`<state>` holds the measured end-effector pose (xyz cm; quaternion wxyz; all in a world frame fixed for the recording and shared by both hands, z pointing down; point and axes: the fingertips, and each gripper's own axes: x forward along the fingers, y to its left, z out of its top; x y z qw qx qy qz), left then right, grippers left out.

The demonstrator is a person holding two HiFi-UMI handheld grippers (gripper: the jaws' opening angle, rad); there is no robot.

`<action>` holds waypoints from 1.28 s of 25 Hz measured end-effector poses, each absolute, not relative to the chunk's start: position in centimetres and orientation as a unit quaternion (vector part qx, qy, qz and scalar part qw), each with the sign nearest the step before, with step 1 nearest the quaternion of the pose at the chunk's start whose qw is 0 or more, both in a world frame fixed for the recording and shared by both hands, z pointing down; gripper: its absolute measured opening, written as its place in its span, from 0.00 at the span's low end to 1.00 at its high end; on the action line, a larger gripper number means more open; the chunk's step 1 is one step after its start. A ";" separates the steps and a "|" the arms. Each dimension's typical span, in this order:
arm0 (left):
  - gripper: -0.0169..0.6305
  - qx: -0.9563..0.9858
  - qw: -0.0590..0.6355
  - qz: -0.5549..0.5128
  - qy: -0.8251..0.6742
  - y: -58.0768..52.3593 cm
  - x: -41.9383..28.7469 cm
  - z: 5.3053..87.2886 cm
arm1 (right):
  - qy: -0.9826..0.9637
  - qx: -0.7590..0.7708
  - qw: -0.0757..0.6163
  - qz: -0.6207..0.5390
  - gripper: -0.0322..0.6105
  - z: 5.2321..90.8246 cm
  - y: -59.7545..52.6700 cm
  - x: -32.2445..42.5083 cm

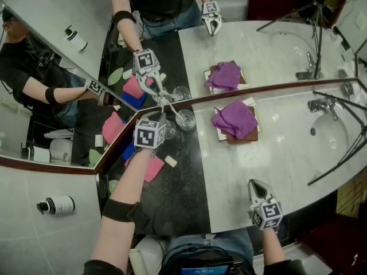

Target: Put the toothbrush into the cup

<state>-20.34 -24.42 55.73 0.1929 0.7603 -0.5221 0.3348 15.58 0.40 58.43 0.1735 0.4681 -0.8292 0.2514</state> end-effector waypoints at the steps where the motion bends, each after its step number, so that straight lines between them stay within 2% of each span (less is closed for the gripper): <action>1: 0.05 0.761 0.187 0.342 -0.519 -24.4 -20.3 55.7 | -0.830 0.466 0.173 0.251 0.08 58.2 0.3 15.4; 10: 0.05 0.759 0.175 0.391 -0.490 -23.8 -18.8 54.5 | -0.829 0.471 0.167 0.252 0.08 58.2 0.0 15.7; 23: 0.05 0.756 0.163 0.390 -0.500 -24.8 -19.0 51.2 | -0.835 0.468 0.158 0.242 0.08 57.1 -1.6 16.1; 32: 0.05 0.748 0.112 0.460 -0.465 -23.9 -18.7 52.5 | -0.836 0.467 0.157 0.242 0.08 57.0 -1.8 16.3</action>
